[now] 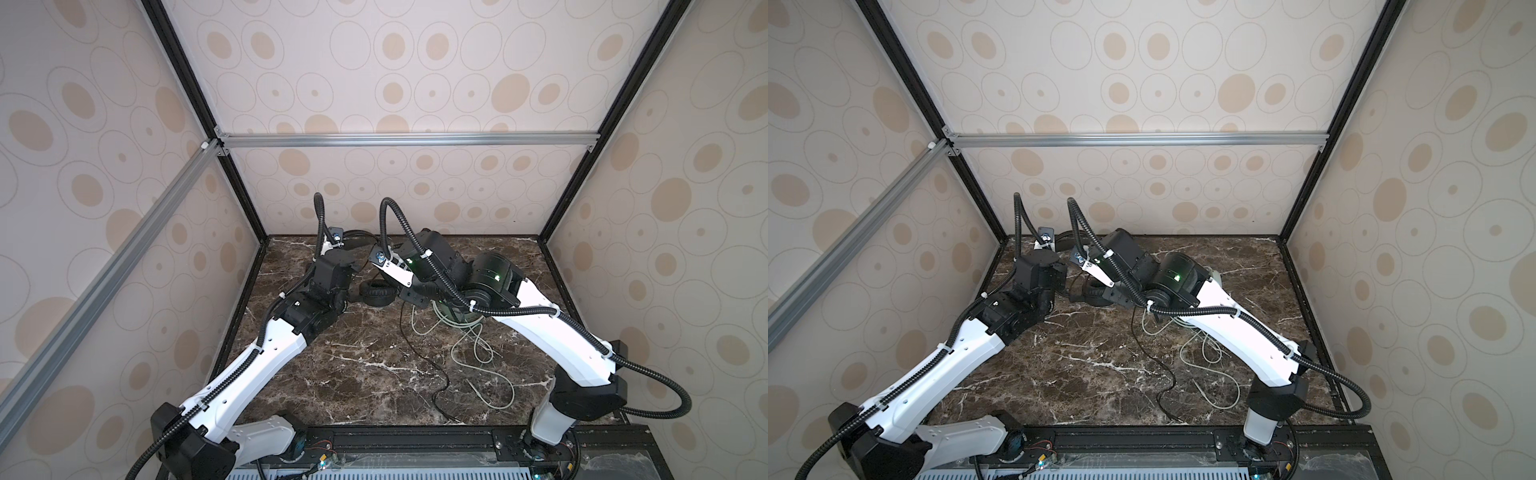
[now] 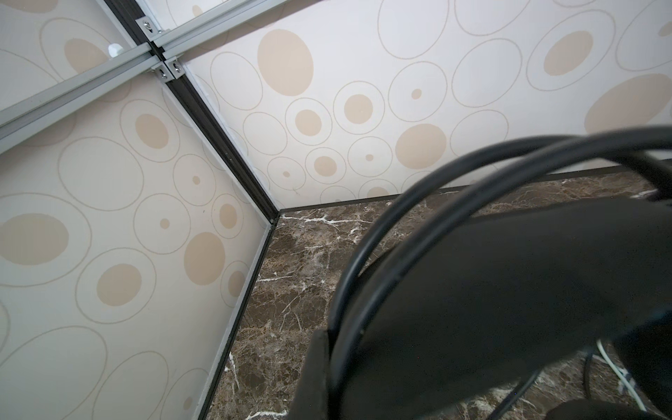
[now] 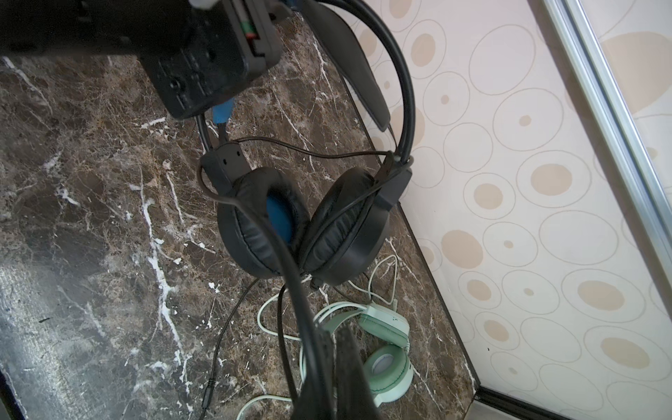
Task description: Wrap the headphones
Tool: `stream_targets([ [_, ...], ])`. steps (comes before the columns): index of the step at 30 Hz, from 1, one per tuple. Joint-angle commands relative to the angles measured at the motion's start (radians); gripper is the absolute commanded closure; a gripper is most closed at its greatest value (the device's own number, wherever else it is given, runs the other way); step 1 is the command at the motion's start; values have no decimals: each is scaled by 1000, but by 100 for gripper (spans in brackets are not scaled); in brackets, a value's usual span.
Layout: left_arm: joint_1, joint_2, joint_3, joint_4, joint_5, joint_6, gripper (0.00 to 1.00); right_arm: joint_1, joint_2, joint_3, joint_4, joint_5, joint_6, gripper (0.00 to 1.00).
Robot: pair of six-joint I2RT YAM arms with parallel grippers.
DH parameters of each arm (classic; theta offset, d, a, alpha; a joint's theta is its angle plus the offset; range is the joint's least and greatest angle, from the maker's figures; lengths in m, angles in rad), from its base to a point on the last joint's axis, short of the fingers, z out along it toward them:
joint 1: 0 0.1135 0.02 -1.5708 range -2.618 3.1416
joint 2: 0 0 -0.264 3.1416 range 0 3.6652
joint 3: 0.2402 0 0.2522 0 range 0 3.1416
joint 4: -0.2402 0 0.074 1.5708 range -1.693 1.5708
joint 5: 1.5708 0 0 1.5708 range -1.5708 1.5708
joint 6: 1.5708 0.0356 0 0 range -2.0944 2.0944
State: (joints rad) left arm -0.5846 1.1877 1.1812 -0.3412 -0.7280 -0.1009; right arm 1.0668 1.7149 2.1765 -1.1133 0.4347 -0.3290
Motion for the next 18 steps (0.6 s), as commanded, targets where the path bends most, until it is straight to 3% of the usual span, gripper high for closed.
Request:
stream_targets([
  [1, -3, -13, 49, 42, -40, -38, 100, 4, -15, 18, -47, -9, 96, 97],
  [10, -4, -20, 44, 56, -56, -29, 100, 25, 22, 106, -196, 39, 142, 98],
  [18, -3, -14, 54, 74, -23, -23, 100, 35, 37, 110, -175, 12, 236, 98],
])
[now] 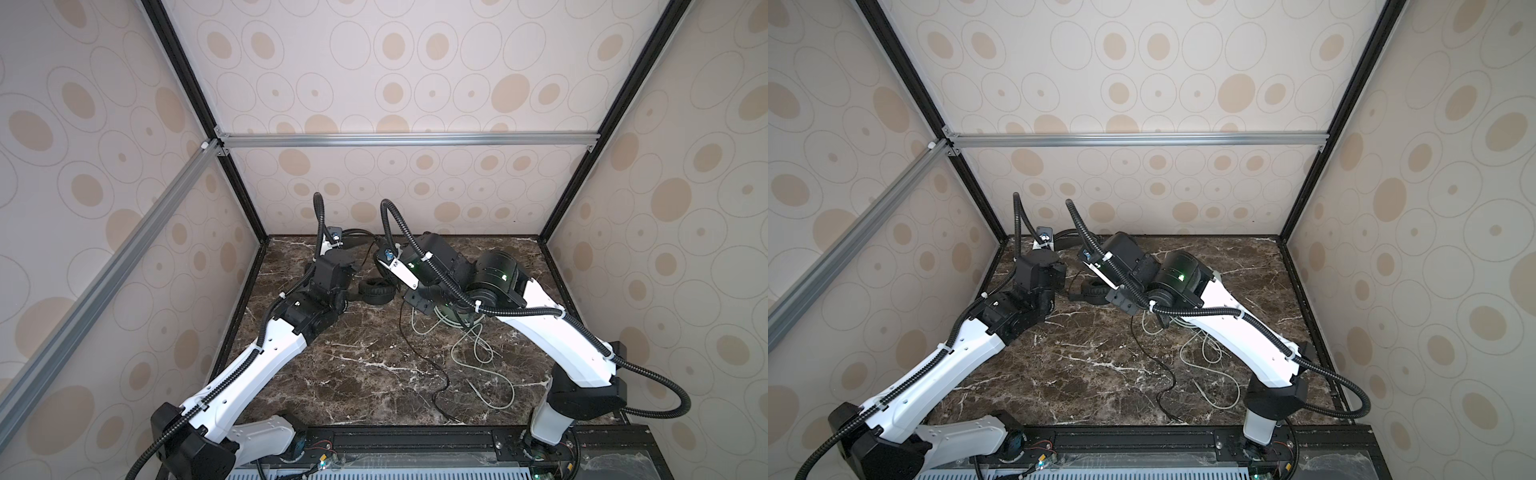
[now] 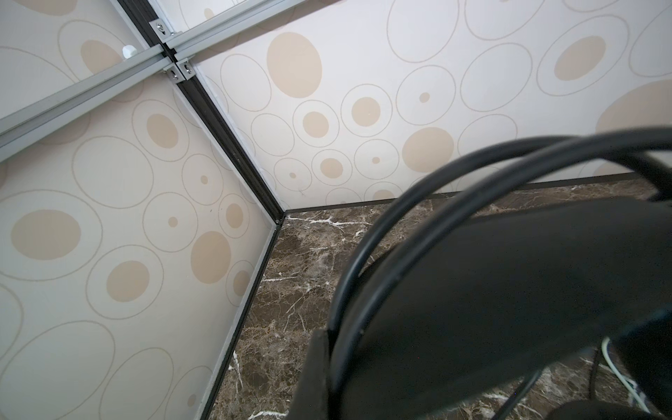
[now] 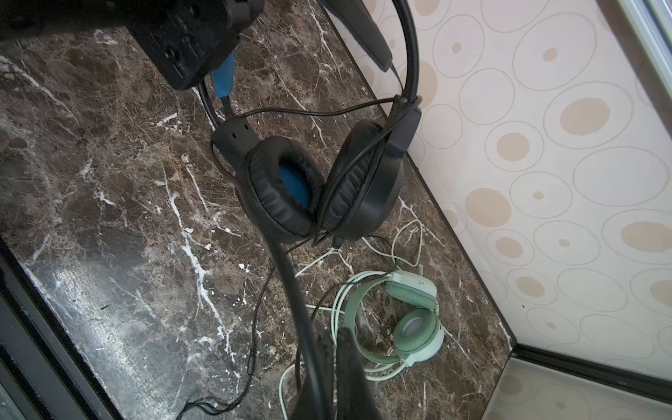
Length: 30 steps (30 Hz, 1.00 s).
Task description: Wrap the headphones
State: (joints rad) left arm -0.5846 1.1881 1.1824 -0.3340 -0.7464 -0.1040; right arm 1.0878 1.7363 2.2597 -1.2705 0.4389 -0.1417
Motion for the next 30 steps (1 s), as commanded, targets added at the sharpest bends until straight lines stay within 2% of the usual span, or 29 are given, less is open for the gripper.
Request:
stream_targets([
  [1, -4, -12, 50, 69, 3, -12, 100, 15, 22, 31, -19, 18, 42, 98],
  [8, -1, -4, 25, 84, 121, 7, 100, -1, 72, 158, -18, 114, -123, 97],
  [14, -1, -4, -9, 71, 199, -19, 100, -62, 118, 291, -8, 115, -230, 96],
  [18, -1, -3, -25, 61, 270, -24, 100, -84, 125, 324, 8, 118, -287, 95],
  [25, -1, -9, -45, 39, 373, -7, 100, -118, 121, 316, 31, 113, -303, 95],
  [28, -1, -23, -52, 34, 400, 10, 100, -151, 114, 293, 37, 131, -267, 95],
  [30, -1, -33, -54, 24, 418, 14, 100, -194, 88, 255, 63, 98, -231, 94],
])
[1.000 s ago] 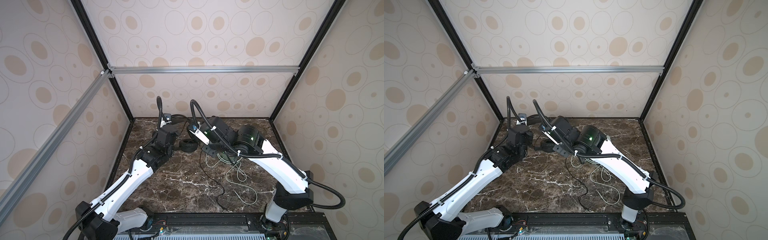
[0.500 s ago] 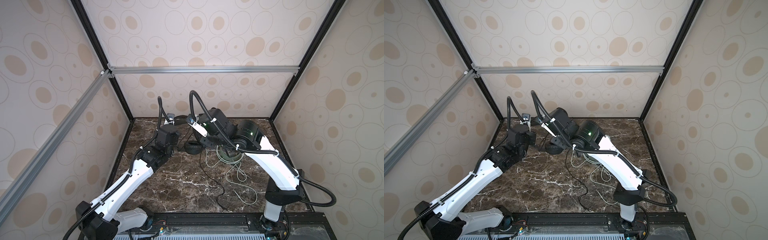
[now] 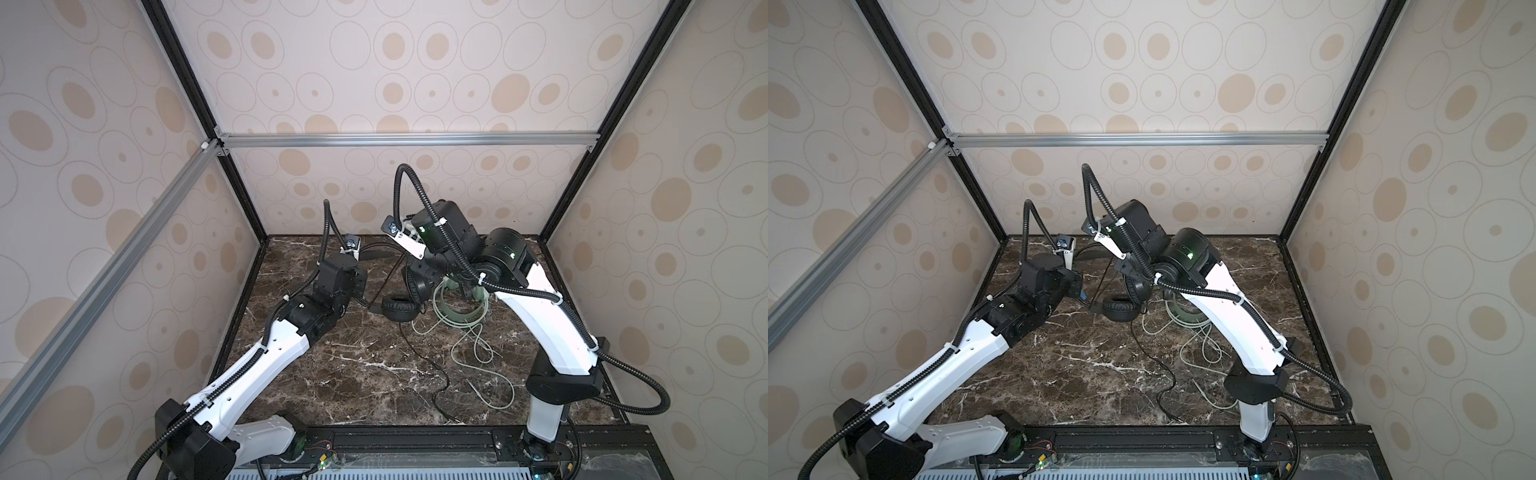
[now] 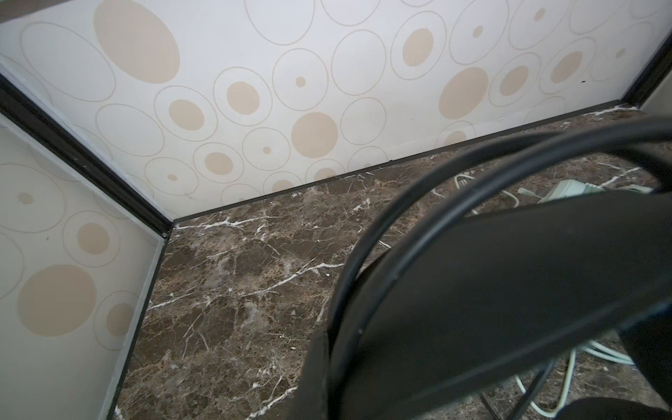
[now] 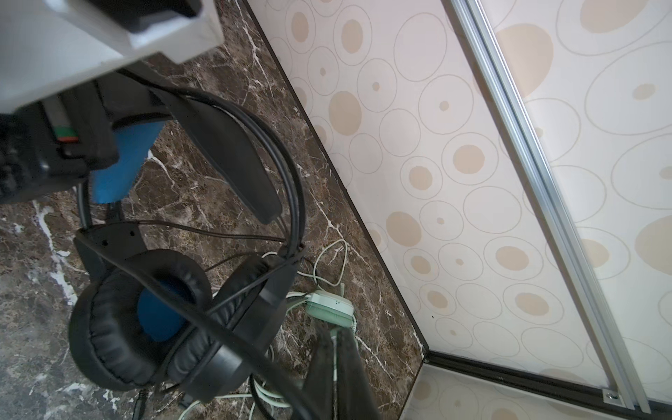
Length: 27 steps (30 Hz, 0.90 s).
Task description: Wrap the headphones
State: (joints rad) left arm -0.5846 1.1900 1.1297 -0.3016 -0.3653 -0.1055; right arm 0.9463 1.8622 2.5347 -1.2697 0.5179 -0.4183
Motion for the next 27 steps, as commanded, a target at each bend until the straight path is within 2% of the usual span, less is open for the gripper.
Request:
stream_targets([
  [1, -1, -40, -4, -11, 46, 18, 100, -67, -55, -48, 89, 7, 54, 93],
  [5, -1, -58, -5, -17, 85, 12, 100, -115, -106, -161, 176, -34, 67, 88],
  [11, 0, -82, 21, -21, 164, 3, 100, -183, -129, -270, 247, -127, 134, 87],
  [21, 0, -78, 151, -52, 268, -51, 100, -375, -240, -571, 469, -334, 320, 88],
  [27, 0, -56, 240, -44, 368, -86, 100, -427, -261, -688, 625, -451, 364, 88],
])
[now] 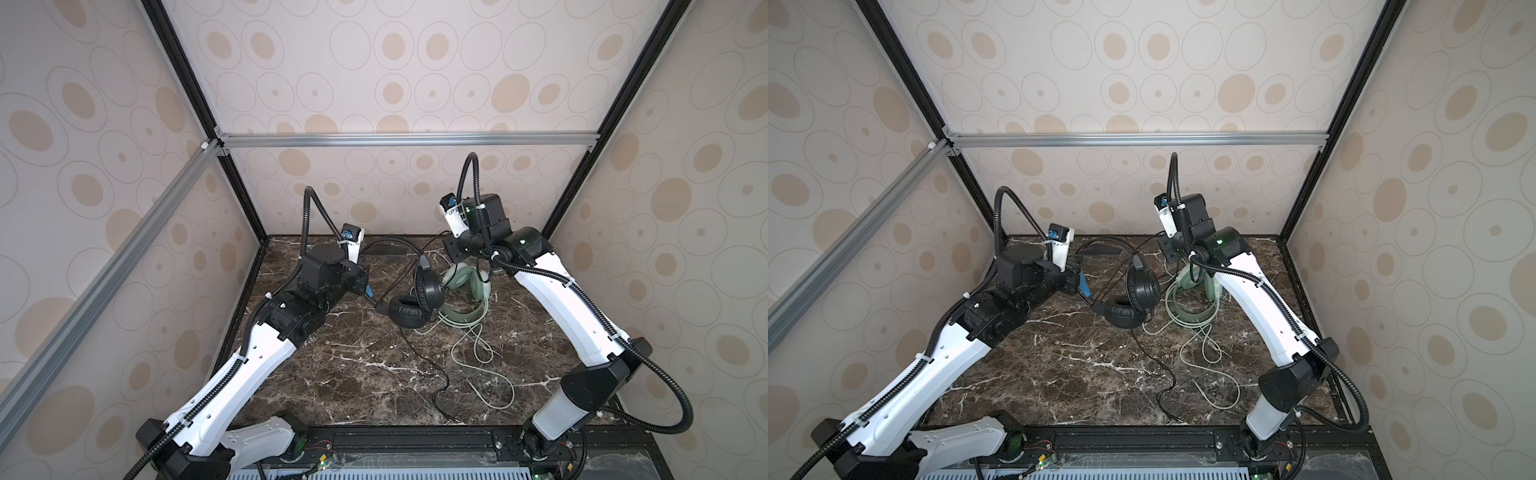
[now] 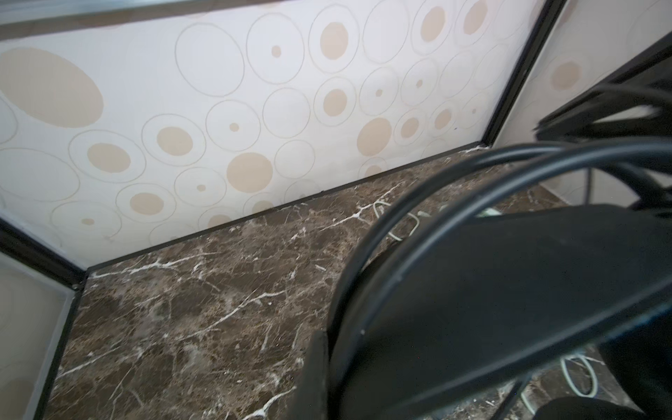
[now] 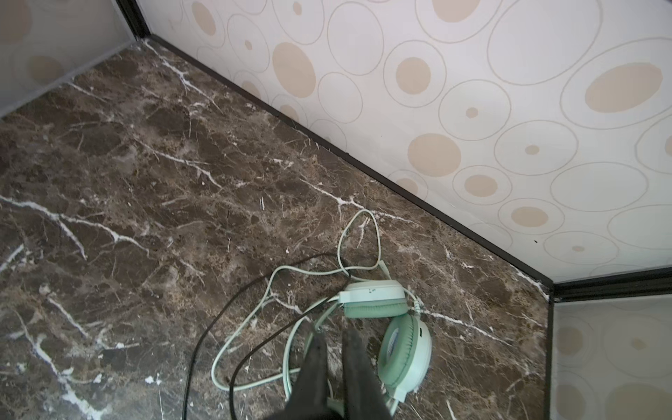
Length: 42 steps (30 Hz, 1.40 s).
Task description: Wrap the headphones
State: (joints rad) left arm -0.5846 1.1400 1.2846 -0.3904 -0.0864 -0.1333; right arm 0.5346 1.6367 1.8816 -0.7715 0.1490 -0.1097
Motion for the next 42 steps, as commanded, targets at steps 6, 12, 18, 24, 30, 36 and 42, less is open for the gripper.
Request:
stream_targets([
  [6, 1, 16, 169, 65, 167, -118, 100, -33, -58, -168, 354, -221, 102, 87],
  [12, 2, 51, 273, 80, 205, -178, 100, -41, -72, -319, 593, -320, 198, 88],
  [18, 0, 75, 346, 102, 231, -231, 100, -53, -65, -450, 822, -398, 318, 88],
  [24, 1, 99, 411, 131, 223, -274, 100, -54, -21, -523, 949, -451, 396, 90],
  [30, 1, 127, 488, 141, 209, -303, 100, -51, 28, -578, 1069, -529, 447, 90],
  [36, 3, 146, 535, 146, 201, -308, 100, -33, 108, -562, 1113, -591, 453, 91],
  [42, 3, 142, 549, 178, 163, -334, 100, -14, 164, -577, 1170, -628, 486, 91],
])
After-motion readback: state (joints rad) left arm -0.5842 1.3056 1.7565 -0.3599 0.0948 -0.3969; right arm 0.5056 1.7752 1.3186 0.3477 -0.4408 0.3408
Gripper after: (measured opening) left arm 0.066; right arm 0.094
